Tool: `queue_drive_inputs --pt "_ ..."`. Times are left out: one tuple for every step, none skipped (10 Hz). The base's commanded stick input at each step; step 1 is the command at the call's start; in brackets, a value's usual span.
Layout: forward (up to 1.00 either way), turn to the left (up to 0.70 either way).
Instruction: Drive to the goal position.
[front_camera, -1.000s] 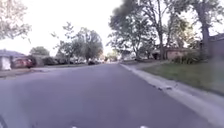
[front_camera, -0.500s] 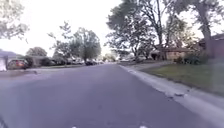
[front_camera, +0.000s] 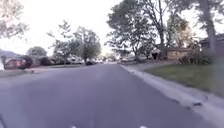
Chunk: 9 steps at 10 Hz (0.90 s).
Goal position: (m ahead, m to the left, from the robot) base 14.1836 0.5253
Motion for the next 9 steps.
queue_drive_inputs --pt "1.0 0.0" --pt "1.0 0.0" --pt "1.0 0.0" --pt "1.0 0.0" --pt "1.0 0.0" --pt "1.0 0.0" --pt "1.0 0.0" --pt "1.0 0.0" --pt "1.0 0.0"
